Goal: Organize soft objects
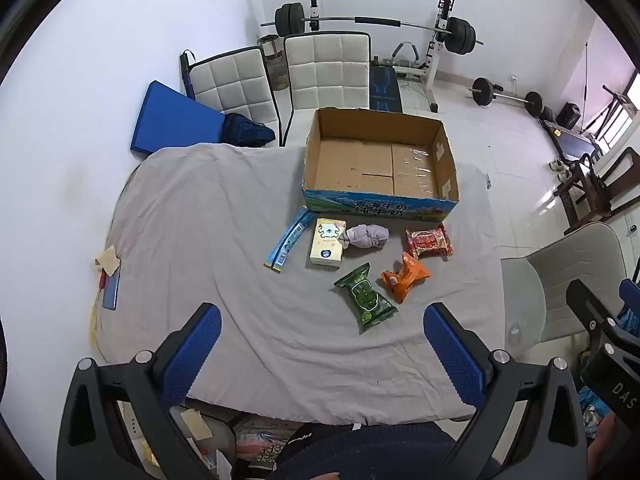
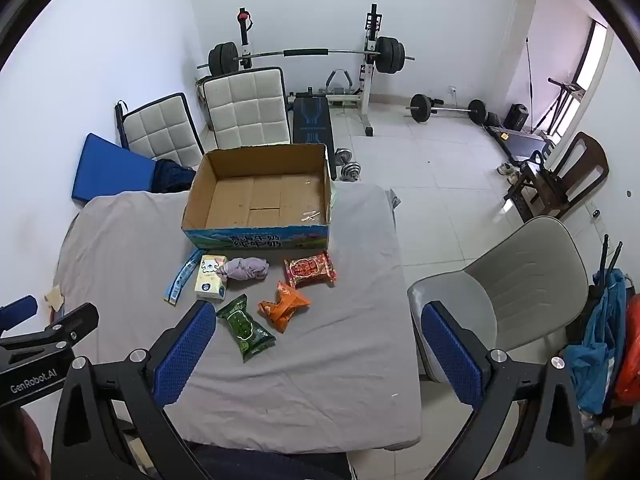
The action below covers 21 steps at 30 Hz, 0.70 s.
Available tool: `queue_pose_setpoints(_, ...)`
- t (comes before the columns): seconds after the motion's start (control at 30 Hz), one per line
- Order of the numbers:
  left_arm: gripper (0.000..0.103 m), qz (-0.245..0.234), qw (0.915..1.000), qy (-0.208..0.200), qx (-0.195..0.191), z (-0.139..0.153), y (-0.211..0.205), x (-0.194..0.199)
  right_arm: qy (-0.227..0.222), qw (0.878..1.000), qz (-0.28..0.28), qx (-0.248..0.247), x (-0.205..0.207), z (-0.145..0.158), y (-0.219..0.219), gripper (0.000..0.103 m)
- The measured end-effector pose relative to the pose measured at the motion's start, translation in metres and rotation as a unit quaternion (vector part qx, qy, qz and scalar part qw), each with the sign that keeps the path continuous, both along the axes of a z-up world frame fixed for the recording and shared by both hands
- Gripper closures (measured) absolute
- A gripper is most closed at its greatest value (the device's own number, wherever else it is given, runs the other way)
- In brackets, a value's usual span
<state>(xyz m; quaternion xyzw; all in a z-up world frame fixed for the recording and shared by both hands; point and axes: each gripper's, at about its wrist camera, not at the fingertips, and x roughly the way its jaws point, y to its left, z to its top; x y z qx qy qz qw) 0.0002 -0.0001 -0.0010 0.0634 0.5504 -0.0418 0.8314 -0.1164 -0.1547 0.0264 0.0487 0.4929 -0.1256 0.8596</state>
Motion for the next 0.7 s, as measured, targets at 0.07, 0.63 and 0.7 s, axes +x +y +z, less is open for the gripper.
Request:
queue_pose_setpoints(0.07,0.000,-0.004,1.0000,-0.001,-0.002,0.000,0.000,0.000,-0.002,1.000,-0.001,0.002,0.001,0.000,0.001,0.000)
queue_pose_setpoints(0.63,0.000,0.010,1.0000,-0.001,-0.001,-0.009,0.002,-0.007,0.002,1.000,0.005,0.008,0.000,-0.004,0.001,0.000)
queue_pose_setpoints(0.7,0.000,0.008,1.0000,-0.002,-0.003,-0.005,0.006,-0.006,0.002,1.000,0.006,0.009,-0.001,-0.004,0.000,0.000)
